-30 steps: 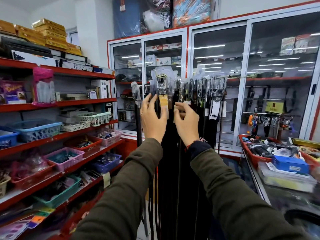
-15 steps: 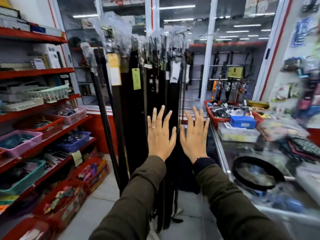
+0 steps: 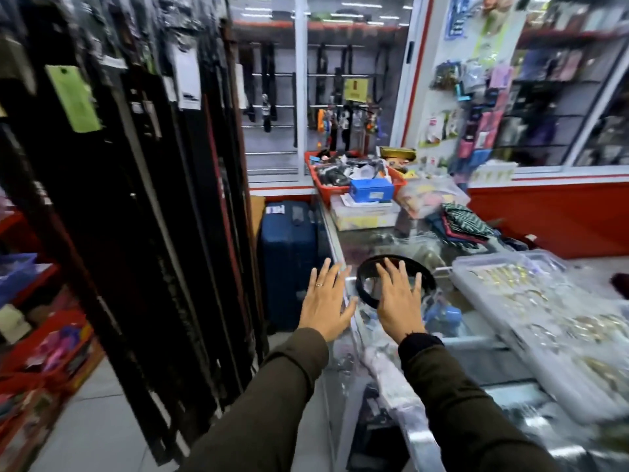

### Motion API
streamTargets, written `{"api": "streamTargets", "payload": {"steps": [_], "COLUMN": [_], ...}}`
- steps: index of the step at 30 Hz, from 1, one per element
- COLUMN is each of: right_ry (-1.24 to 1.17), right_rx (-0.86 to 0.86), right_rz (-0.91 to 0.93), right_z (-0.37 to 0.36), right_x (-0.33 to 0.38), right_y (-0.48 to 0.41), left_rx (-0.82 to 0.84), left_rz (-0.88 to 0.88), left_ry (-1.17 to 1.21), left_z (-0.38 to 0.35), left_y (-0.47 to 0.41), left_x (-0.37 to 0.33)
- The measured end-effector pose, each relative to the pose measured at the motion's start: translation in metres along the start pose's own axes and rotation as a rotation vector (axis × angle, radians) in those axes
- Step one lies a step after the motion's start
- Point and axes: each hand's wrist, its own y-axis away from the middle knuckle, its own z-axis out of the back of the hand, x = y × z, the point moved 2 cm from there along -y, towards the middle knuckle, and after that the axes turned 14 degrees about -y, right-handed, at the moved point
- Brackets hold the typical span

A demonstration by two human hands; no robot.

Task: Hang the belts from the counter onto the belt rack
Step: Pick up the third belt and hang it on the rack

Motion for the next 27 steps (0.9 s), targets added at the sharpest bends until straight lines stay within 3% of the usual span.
{"api": "streamTargets", "payload": {"steps": [5,10,18,23,27], "right_ry": [0.187,0.132,0.049,0.243,0.04], "right_rx": [0.144,0.337,0.333,0.347,0.415], "right_rz": [-0.186,-0.185,-0.077,0.045,0.104], "right_z": [0.003,-0.001,0.001,0.006,0.007], "right_x": [-0.078,-0.123,-0.138,-0.128,-0.109], "right_y": [-0.008,-0.025,-0.047,-0.041,-0.041], "left_rx": [0.318,0.501,0.485,0.385,0.335], "left_rz": [-0.1,-0.087,0.064,0.108,0.1], "left_ry": [0.166,0.217,0.143,0.175,0.159], "left_z": [-0.036,-0.051,-0.062,-0.062,-0.051], "left_y": [-0.031,-0.05,-0.064,-0.055,-0.044], "left_x": [-0.051,-0.09,-0.103,-0.086,-0.06]}}
